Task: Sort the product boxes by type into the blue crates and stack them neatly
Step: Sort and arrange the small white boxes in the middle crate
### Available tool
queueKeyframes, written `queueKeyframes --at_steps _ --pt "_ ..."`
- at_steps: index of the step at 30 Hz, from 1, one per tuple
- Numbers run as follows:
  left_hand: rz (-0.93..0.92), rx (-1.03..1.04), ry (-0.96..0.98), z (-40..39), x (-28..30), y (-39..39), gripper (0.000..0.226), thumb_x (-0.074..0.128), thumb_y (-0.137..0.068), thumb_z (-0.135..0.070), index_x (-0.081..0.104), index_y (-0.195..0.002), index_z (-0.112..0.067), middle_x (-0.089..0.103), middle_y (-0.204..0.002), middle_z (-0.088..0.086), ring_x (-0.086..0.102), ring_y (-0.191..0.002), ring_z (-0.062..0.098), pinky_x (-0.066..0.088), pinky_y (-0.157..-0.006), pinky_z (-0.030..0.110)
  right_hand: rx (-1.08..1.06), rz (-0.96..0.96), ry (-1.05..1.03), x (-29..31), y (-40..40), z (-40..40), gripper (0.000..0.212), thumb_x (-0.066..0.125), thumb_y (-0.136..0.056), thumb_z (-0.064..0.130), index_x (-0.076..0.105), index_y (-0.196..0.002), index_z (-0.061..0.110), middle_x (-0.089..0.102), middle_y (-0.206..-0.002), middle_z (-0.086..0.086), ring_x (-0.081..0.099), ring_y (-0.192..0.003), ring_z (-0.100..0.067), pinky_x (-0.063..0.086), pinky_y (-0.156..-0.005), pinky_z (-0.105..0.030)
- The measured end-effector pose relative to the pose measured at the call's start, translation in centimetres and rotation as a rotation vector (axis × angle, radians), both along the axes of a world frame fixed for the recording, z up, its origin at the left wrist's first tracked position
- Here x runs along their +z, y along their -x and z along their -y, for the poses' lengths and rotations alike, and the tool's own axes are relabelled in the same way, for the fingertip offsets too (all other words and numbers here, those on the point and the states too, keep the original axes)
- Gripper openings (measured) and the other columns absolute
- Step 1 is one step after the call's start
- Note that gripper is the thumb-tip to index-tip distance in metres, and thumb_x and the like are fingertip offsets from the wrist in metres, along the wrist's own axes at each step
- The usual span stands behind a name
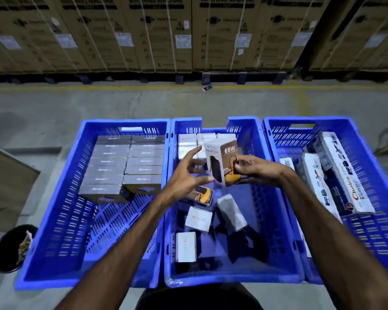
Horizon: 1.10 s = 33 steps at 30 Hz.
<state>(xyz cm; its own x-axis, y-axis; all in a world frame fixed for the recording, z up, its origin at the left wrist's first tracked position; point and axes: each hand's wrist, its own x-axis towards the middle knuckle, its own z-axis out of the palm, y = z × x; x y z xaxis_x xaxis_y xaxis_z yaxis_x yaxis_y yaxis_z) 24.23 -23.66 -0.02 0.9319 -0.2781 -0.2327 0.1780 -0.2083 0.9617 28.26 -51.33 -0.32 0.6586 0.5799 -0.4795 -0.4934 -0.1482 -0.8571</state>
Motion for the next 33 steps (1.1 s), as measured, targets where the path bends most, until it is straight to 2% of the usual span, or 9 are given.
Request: queueKeyframes --at_steps 5,8,13,18,21,24,28,31,33 --pt "-0.164 0.019 0.297 1.0 1.2 -1.1 0.066 0.082 -0.077 -0.015 0.057 -0.138 -0.019 0.074 -0.125 0.006 0.07 -0.116 0.028 0.06 -0.093 0.046 -0.065 -0.124 -0.222 -1.2 2.1 -1.7 0.077 0.09 -0.072 0.052 0.064 -0.131 0.01 0.074 -0.121 -0.014 0.072 -0.112 -0.03 0.052 -0.105 -0.058" --pt "-0.152 0.039 0.291 1.1 0.9 -1.6 0.059 0.083 -0.077 -0.011 0.061 -0.133 -0.012 0.076 -0.124 0.009 0.07 -0.119 0.032 0.059 -0.098 0.05 -0.155 -0.189 -0.244 -1.8 2.4 -2.3 0.077 0.089 -0.075 0.052 0.065 -0.139 0.017 0.059 -0.143 -0.024 0.06 -0.129 -0.04 0.056 -0.1 -0.054" --pt "-0.061 0.11 0.034 0.9 0.2 -1.8 0.072 0.095 -0.072 -0.008 0.06 -0.134 -0.019 0.076 -0.117 0.007 0.074 -0.108 0.023 0.063 -0.09 0.041 -0.288 0.06 0.058 -0.8 1.5 -2.5 0.051 0.075 -0.087 0.046 0.07 -0.131 0.02 0.073 -0.127 -0.011 0.066 -0.12 -0.033 0.045 -0.113 -0.062" --pt "0.04 0.052 -0.162 2.1 -0.7 -1.4 0.075 0.099 -0.065 -0.014 0.059 -0.128 -0.021 0.072 -0.115 -0.005 0.07 -0.103 0.014 0.06 -0.077 0.023 -0.106 0.503 0.37 3.0 0.4 -2.9 0.064 0.087 -0.083 0.02 0.059 -0.14 0.02 0.06 -0.107 0.004 0.064 -0.082 0.006 0.055 -0.076 -0.017" --pt "0.054 0.022 -0.232 3.0 -1.1 -1.3 0.073 0.099 -0.064 -0.015 0.059 -0.125 -0.022 0.07 -0.116 -0.008 0.068 -0.105 0.014 0.06 -0.079 0.025 0.1 0.756 0.673 3.2 -0.5 -2.8 0.069 0.093 -0.075 0.027 0.06 -0.135 0.022 0.051 -0.107 0.011 0.056 -0.092 -0.001 0.047 -0.075 -0.018" --pt "0.032 -0.007 -0.252 3.0 -2.0 -1.4 0.072 0.1 -0.061 -0.017 0.062 -0.121 -0.026 0.071 -0.118 -0.007 0.069 -0.111 0.017 0.061 -0.092 0.043 0.137 0.718 0.719 3.2 -0.5 -2.5 0.061 0.093 -0.073 0.021 0.06 -0.123 0.011 0.051 -0.104 0.009 0.053 -0.093 -0.004 0.045 -0.073 -0.012" --pt "0.039 -0.034 -0.219 3.2 -2.1 -1.1 0.071 0.095 -0.067 -0.005 0.06 -0.126 -0.026 0.069 -0.119 -0.01 0.067 -0.113 0.013 0.062 -0.093 0.044 0.26 0.657 0.862 2.0 -0.7 -3.0 0.068 0.094 -0.064 0.041 0.058 -0.118 0.023 0.054 -0.119 -0.005 0.055 -0.112 -0.023 0.053 -0.095 -0.042" --pt "0.123 0.008 -0.267 2.9 -2.0 -0.9 0.079 0.091 -0.075 -0.007 0.055 -0.143 -0.023 0.063 -0.132 -0.009 0.06 -0.118 0.008 0.058 -0.094 0.027 0.142 0.67 0.943 1.4 -1.2 -2.8 0.074 0.093 -0.066 0.034 0.054 -0.129 0.028 0.046 -0.121 -0.002 0.058 -0.107 -0.028 0.053 -0.094 -0.044" --pt "0.27 0.067 -0.409 2.1 -2.1 -0.6 0.076 0.087 -0.082 -0.015 0.053 -0.149 -0.024 0.061 -0.14 -0.006 0.056 -0.127 0.011 0.05 -0.107 0.032 0.018 0.682 1.072 0.9 -1.6 -2.7 0.07 0.085 -0.078 0.021 0.048 -0.138 0.024 0.04 -0.126 -0.008 0.061 -0.102 -0.038 0.053 -0.094 -0.049"
